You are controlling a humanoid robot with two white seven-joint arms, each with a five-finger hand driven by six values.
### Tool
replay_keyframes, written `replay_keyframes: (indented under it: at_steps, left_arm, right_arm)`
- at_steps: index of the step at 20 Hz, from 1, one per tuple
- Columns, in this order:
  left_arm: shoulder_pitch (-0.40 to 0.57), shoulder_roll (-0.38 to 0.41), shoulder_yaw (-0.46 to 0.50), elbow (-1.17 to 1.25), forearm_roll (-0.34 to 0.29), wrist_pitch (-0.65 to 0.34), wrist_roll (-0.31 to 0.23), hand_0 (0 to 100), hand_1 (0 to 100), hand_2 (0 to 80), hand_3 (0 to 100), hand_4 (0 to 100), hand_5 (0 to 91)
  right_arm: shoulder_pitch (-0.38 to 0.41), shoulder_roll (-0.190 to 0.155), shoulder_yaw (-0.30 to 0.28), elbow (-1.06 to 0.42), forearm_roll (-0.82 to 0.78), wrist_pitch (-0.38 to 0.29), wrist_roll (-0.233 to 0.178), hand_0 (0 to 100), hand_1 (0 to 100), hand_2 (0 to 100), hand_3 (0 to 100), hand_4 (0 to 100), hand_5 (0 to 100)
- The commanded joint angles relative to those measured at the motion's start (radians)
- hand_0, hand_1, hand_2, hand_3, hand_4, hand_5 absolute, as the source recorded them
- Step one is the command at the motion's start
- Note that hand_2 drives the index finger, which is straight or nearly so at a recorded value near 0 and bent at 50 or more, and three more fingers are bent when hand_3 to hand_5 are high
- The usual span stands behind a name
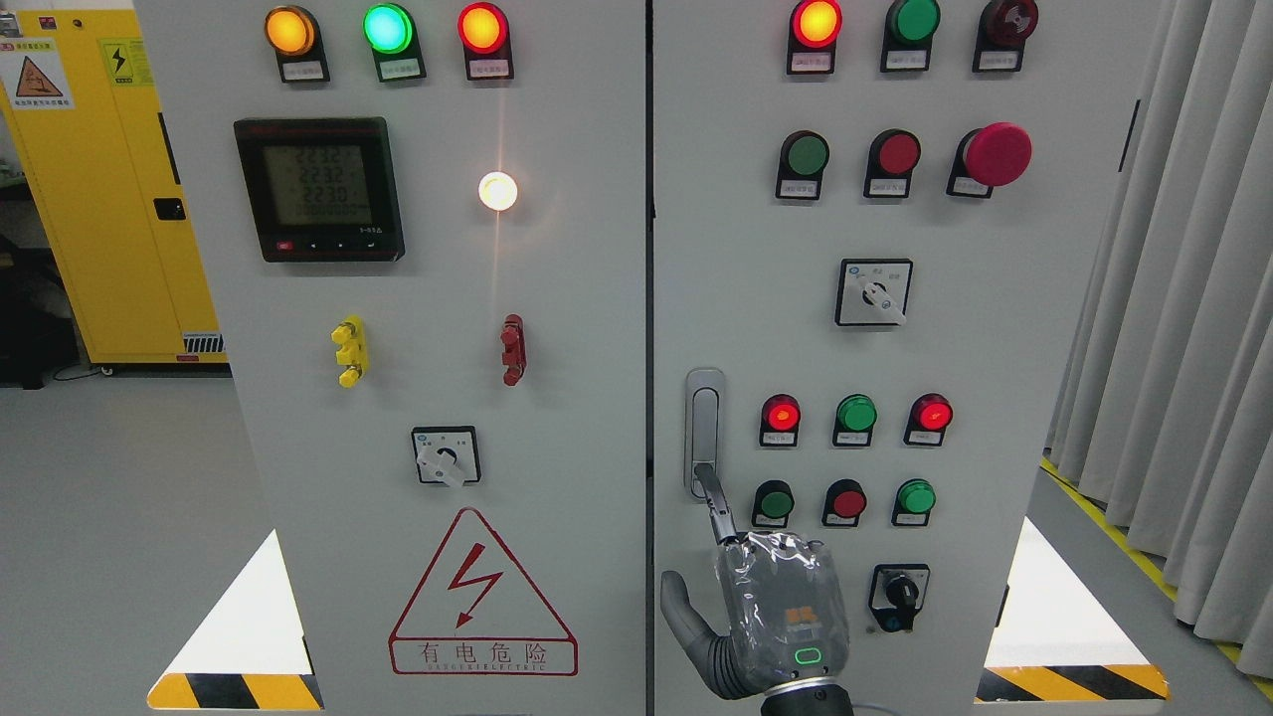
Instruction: Release door handle
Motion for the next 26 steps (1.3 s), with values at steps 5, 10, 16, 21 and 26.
replay_keyframes:
  at_steps: [5, 10, 16, 21, 26]
  left_arm:
    - [0.000, 0.000, 0.000, 0.000, 0.000, -0.001, 0.000, 12, 56, 0.0, 0, 0, 0.0]
    - [0.000, 0.000, 0.000, 0.000, 0.000, 0.001, 0.000, 12, 56, 0.0, 0, 0, 0.0]
    - [0.000, 0.000, 0.000, 0.000, 0.000, 0.001, 0.000, 12, 56, 0.0, 0, 0, 0.0]
    - [0.000, 0.000, 0.000, 0.000, 0.000, 0.001, 0.000, 12, 56, 0.0, 0, 0, 0.0]
    - [0.000, 0.000, 0.000, 0.000, 0.000, -0.001, 0.000, 12, 56, 0.0, 0, 0, 0.0]
  right_arm:
    - [0.005, 0.000, 0.004, 0.003, 0.001, 0.002, 0.004, 52, 36, 3, 100, 100, 100]
    - [0.006, 0.001, 0.004, 0.005, 0.001, 0.004, 0.005, 53, 36, 4, 100, 100, 100]
    - [0.006, 0.001, 0.004, 0.008, 0.001, 0.004, 0.021, 53, 37, 5, 100, 100, 100]
    - [0.008, 0.001, 0.004, 0.008, 0.001, 0.005, 0.022, 53, 37, 5, 100, 100, 100]
    - [0.008, 0.001, 0.004, 0.008, 0.001, 0.005, 0.034, 53, 37, 5, 100, 100, 100]
